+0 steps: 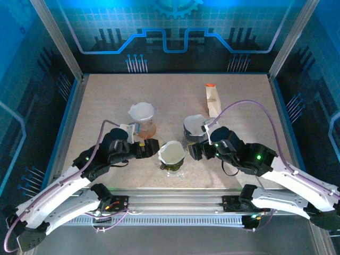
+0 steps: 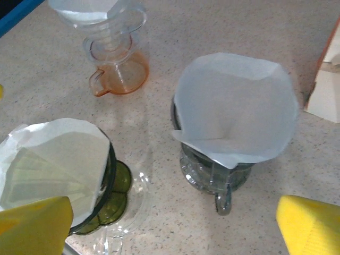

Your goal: Place the coffee filter in the dripper

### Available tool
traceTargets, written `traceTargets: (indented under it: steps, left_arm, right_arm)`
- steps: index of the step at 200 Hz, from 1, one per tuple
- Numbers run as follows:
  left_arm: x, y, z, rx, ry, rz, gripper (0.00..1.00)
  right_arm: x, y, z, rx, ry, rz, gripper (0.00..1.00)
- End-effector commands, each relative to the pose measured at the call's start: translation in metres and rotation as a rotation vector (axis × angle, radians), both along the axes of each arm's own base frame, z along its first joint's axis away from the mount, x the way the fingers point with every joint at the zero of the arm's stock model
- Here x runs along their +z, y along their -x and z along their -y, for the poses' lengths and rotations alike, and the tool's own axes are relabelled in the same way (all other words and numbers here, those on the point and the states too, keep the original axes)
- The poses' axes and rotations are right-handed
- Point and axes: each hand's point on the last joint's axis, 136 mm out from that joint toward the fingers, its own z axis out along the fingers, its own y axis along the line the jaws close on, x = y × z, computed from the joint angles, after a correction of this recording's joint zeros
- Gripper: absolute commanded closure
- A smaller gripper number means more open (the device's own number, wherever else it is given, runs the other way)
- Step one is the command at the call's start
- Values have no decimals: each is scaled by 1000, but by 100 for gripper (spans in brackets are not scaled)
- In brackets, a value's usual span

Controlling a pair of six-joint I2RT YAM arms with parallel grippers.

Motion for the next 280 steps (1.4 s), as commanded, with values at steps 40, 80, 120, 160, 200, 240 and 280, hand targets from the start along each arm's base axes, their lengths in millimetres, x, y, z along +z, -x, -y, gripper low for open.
traceTargets:
  steps: [40,80,120,160,200,240,280]
  left_arm:
    - [44,-28,-63,223,-183,194,1]
    - [53,-55,-107,388,-213,216,1]
    - [38,-87,-137,508,-253,318,1]
    - [9,-117,-185,658,-428,325,1]
    - [-40,-136,-242,784,-571,274,1]
    - [-82,-140,-256,783,-665,265,1]
    - [-81,-155,-250,762,-653,397,1]
  right_arm:
    - [23,-13,48,-216,-42,163,0]
    - [22,-15,68,-293,-21,197,0]
    - [26,-17,80,-342,-4,235,0]
    - [22,-17,87,-351,-18,267,0]
    - [21,-14,90,-340,-51,291,0]
    - [20,-14,89,-328,-50,289,0]
    - [14,-13,91,-329,-30,278,0]
